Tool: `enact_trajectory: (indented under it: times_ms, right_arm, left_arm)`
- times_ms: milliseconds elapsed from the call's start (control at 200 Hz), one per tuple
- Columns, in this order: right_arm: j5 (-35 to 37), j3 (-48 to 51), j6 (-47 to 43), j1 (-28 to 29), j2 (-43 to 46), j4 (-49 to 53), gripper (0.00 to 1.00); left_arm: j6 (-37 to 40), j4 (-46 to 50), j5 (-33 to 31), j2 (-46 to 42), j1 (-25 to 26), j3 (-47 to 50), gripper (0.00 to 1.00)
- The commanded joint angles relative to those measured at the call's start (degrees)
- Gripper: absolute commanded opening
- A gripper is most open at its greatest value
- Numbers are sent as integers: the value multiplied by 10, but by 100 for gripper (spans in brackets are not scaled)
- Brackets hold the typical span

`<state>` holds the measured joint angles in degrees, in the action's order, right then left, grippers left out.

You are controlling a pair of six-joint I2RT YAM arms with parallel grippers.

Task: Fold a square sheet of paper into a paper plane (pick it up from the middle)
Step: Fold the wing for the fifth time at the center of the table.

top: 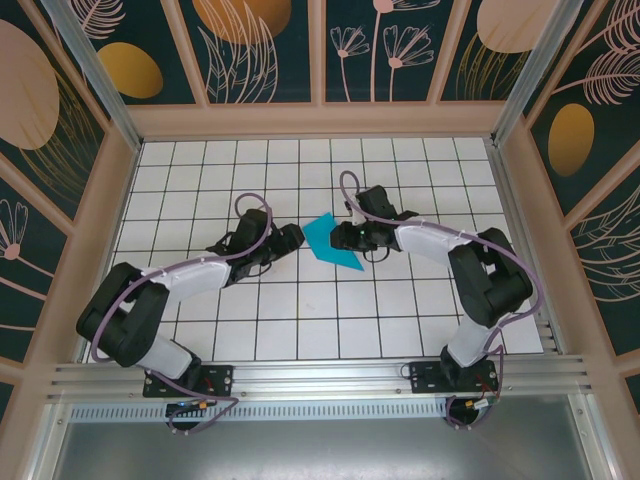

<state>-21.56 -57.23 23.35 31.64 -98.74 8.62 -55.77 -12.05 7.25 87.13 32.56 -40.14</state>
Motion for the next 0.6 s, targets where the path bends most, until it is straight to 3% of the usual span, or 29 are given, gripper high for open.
enact_trajectory:
  times_ms: [0, 596]
  right_arm:
    - [-39, 8, 18, -17, -18, -40, 38]
    - [-78, 71, 61, -68, -56, -105, 36]
  left_arm:
    - [-34, -63, 70, 21, -2, 6, 68]
    - [-106, -125, 153, 129, 18, -31, 67]
